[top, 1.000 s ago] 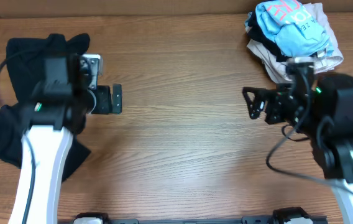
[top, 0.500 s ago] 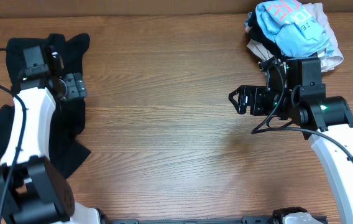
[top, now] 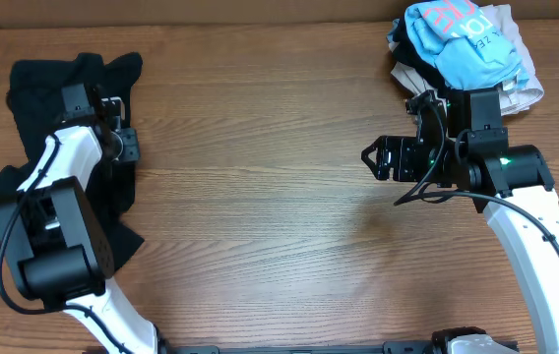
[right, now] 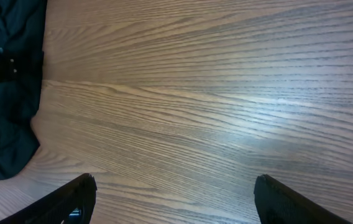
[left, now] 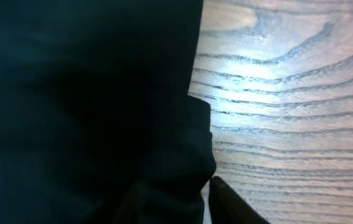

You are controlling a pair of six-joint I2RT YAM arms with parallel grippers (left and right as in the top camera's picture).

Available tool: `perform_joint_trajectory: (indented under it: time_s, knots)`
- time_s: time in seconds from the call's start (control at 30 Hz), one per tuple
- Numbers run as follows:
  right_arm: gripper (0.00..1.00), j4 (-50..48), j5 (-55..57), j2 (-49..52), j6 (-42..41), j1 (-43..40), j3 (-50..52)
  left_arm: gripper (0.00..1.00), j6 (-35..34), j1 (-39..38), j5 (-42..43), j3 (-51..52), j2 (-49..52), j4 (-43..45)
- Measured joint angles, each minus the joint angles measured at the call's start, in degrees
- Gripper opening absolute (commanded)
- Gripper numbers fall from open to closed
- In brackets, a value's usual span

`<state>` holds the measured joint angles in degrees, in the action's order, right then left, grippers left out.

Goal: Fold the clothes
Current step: 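Reach the left gripper to the black shirt edge and grasp it, then drag the black shirt rightward with the left gripper to spread it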

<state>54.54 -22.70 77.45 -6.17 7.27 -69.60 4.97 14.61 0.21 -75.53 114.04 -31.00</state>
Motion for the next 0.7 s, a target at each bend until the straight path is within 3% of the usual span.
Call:
perform_joint_trajectory:
  time_s: [0.17,0.4,0.43,0.53,0.7]
  knots:
    - [0.85,0.1,0.0,0.0,0.0,0.0,0.0,0.28,0.0,0.0,0.2,0.0,1.2,1.6]
    - [0.84,0.1,0.0,0.0,0.0,0.0,0.0,0.31,0.0,-0.7,0.2,0.0,2.6,3.5]
    - [0.84,0.1,0.0,0.0,0.0,0.0,0.0,0.28,0.0,-1.0,0.0,0.0,2.8,3.6]
    - [0.83,0.1,0.0,0.0,0.0,0.0,0.0,0.04,0.0,-1.4,-0.5,-0.5,3.3,3.8]
    - [0.80,0.5,0.1,0.0,0.0,0.0,0.0,0.04,0.1,-1.5,0.2,-1.5,3.7,2.1]
